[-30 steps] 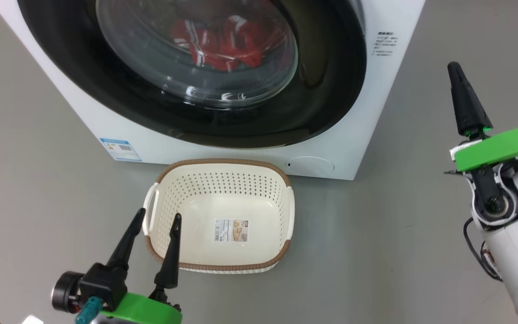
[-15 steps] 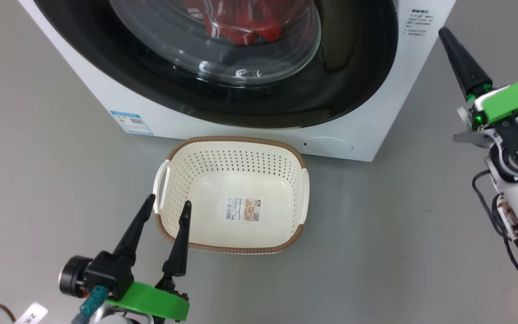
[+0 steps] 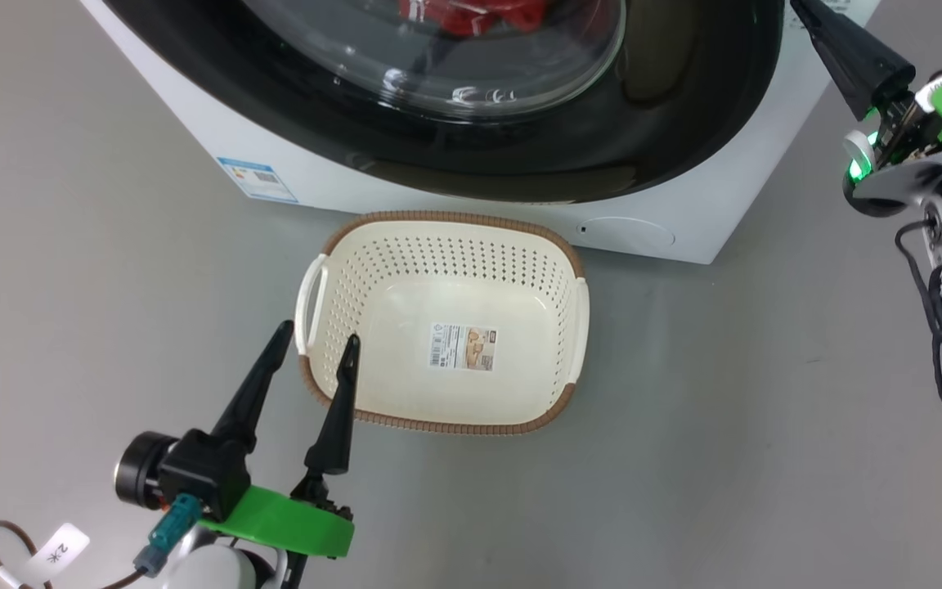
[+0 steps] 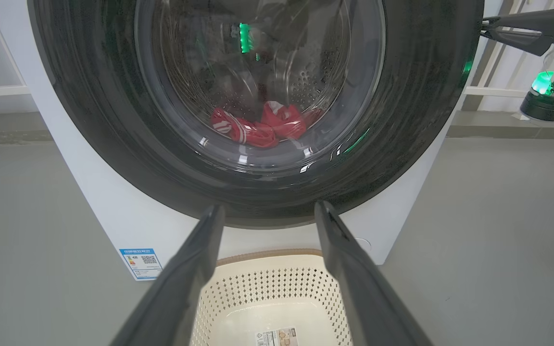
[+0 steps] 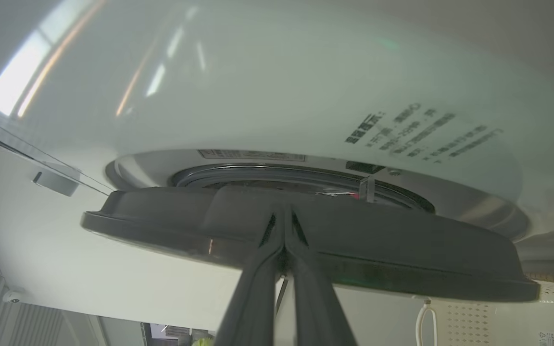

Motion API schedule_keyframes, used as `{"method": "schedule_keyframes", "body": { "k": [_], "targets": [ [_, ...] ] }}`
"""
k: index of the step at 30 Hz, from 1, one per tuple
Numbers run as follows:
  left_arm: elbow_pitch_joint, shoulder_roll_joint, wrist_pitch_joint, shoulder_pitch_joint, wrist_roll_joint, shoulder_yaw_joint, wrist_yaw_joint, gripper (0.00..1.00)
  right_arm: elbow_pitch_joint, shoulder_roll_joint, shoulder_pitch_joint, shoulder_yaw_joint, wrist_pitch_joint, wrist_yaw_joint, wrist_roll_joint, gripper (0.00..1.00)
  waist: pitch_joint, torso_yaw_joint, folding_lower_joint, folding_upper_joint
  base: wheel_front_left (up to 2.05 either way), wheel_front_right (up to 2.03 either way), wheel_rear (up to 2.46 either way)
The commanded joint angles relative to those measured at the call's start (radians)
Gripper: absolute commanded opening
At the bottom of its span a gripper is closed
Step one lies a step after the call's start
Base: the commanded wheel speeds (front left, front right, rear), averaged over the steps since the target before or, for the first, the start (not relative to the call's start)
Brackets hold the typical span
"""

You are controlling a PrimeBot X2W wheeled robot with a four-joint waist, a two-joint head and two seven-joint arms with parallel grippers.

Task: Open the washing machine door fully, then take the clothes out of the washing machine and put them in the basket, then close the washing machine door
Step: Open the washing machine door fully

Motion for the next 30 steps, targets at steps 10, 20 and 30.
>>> {"method": "schedule_keyframes", "body": {
  "k": [10,20,30],
  "targets": [
    [-0.037,0.016,-0.010,-0.058,-0.024,0.015,-0.003,1.00,0.101,0.023,-0.151,0.032,0.107,0.009,-0.010,0.00,0.059,0.035,0.0000,0.0000,0.00,0.00,0.00],
    [-0.038,0.016,-0.010,-0.063,-0.036,0.009,-0.003,1.00,0.127,0.040,-0.157,0.056,0.208,0.009,-0.009,0.00,0.045,0.044,0.0000,0.0000,0.00,0.00,0.00],
    [-0.028,0.016,-0.010,-0.030,-0.035,0.013,0.003,1.00,0.062,0.058,-0.023,0.099,0.279,0.009,-0.034,0.00,-0.027,0.028,0.0000,0.0000,0.00,0.00,0.00]
  ]
}}
